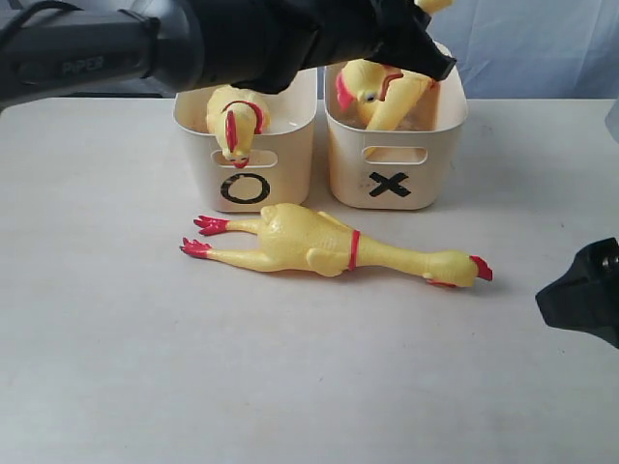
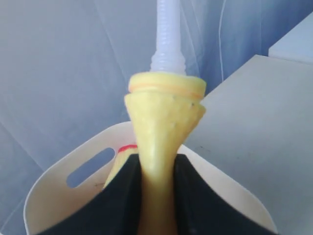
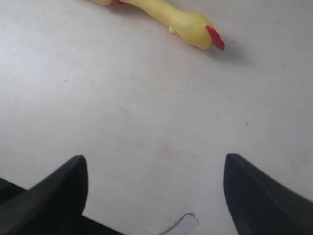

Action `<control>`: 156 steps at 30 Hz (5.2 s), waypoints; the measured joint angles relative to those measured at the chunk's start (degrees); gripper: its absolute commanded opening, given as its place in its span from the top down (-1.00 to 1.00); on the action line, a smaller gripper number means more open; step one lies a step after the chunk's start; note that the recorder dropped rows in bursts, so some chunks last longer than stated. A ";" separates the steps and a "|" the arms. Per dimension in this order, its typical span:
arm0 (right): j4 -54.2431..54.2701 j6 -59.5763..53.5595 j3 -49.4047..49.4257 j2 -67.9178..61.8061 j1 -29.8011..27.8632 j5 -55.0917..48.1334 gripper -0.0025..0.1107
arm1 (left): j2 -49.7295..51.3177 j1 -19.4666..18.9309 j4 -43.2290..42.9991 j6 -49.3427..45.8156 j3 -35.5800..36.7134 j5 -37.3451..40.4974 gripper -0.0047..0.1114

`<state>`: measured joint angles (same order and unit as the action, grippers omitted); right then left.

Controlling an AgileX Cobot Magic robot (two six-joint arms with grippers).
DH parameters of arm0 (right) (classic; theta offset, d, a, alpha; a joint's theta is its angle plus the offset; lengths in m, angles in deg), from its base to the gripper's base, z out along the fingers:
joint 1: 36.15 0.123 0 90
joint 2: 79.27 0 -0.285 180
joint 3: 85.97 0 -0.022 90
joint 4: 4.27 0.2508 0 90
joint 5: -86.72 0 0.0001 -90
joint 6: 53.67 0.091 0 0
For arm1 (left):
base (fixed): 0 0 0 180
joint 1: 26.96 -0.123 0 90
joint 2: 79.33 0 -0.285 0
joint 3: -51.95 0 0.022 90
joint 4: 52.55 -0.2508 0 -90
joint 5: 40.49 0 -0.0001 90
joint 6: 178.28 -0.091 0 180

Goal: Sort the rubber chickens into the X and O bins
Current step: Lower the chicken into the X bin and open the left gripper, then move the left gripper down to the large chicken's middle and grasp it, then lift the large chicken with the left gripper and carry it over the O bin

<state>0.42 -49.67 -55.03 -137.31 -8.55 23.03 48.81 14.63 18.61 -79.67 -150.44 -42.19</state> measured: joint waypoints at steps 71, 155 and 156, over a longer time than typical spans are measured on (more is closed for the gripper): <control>1.17 -2.77 0.00 30.99 0.00 -6.18 -0.32 | 5.66 4.67 -53.05 14.26 -6.27 56.75 0.07; 0.70 -3.15 0.00 34.18 0.00 -6.33 -0.32 | -5.48 12.27 -81.81 33.27 -5.26 58.60 0.92; 0.70 -3.15 0.00 34.18 0.00 -6.33 -0.32 | -5.48 12.70 -81.81 33.27 -5.26 58.43 0.92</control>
<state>1.12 -52.81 -55.03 -103.13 -8.55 16.71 43.33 27.34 -63.20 -46.40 -155.69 16.25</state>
